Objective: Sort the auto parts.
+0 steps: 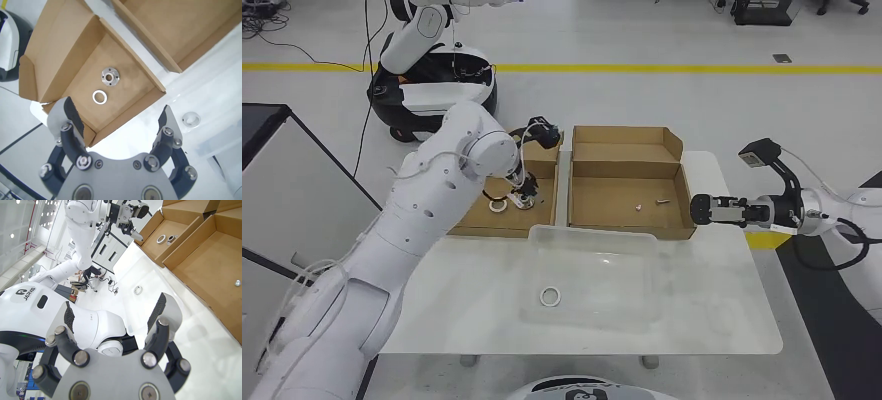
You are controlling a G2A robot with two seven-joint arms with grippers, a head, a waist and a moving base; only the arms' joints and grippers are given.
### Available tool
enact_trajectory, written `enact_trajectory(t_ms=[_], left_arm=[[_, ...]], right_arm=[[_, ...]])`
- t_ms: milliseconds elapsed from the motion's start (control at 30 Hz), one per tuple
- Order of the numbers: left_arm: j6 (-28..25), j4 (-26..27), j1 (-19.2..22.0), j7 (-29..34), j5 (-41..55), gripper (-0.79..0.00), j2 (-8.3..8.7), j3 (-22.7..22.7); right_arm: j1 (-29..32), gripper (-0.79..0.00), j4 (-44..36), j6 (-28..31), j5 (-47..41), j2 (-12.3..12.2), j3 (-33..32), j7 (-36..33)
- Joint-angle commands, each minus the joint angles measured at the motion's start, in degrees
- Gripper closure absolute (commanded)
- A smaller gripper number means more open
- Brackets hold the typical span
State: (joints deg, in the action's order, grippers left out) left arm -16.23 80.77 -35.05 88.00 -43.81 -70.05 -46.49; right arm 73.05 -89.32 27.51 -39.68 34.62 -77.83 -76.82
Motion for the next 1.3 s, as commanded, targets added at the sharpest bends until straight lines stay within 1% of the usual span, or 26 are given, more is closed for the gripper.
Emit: enact_trajectory(t_ms=[0, 400, 467, 567, 700, 833, 933, 1067, 1167, 1233, 1267], left_arm=[[-0.05, 1.66, -0.27, 0.00, 1.74, -0.785, 1.21, 0.51], [-0.05, 1.66, -0.27, 0.00, 1.74, -0.785, 1.21, 0.51], [-1.11, 1.72, -0.93, -1.06, 2.61, -0.785, 1.23, 0.71], [-1.83, 2.87, -0.77, -1.77, 2.27, -0.785, 1.60, 2.48], [-2.08, 5.87, 0.70, -2.01, 7.84, -0.785, 2.67, 7.23], [-1.77, 9.80, 3.55, -1.69, 13.78, -0.785, 4.13, 13.94], [-1.81, 12.88, 6.83, -1.73, 18.12, -0.785, 5.51, 19.86], [-3.80, 16.39, 12.61, -3.72, 22.95, -0.785, 7.48, 28.52], [-5.79, 17.67, 16.27, -5.71, 24.20, -0.785, 8.58, 33.54], [-7.17, 17.46, 18.65, -7.09, 26.48, -0.785, 9.32, 36.56], [-7.69, 17.90, 19.28, -7.61, 27.52, -0.785, 9.69, 36.75]], right_arm=[[0.00, -0.785, 0.00, 0.00, 0.00, 0.00, 0.00, 0.00], [0.00, -0.785, 0.00, 0.00, 0.00, 0.00, 0.00, 0.00], [0.00, -0.785, 0.00, 0.00, 0.00, 0.00, 0.00, 0.00], [0.00, -0.785, 0.00, 0.00, 0.00, 0.00, 0.00, 0.00], [0.00, -0.785, 0.00, 0.00, 0.00, 0.00, 0.00, 0.00], [0.00, -0.785, 0.00, 0.00, 0.00, 0.00, 0.00, 0.00], [0.00, -0.785, 0.00, 0.00, 0.00, 0.00, 0.00, 0.00], [0.00, -0.785, 0.00, 0.00, 0.00, 0.00, 0.00, 0.00], [0.00, -0.785, 0.00, 0.00, 0.00, 0.00, 0.00, 0.00], [0.00, -0.785, 0.00, 0.00, 0.00, 0.00, 0.00, 0.00], [0.00, -0.785, 0.00, 0.00, 0.00, 0.00, 0.00, 0.00]])
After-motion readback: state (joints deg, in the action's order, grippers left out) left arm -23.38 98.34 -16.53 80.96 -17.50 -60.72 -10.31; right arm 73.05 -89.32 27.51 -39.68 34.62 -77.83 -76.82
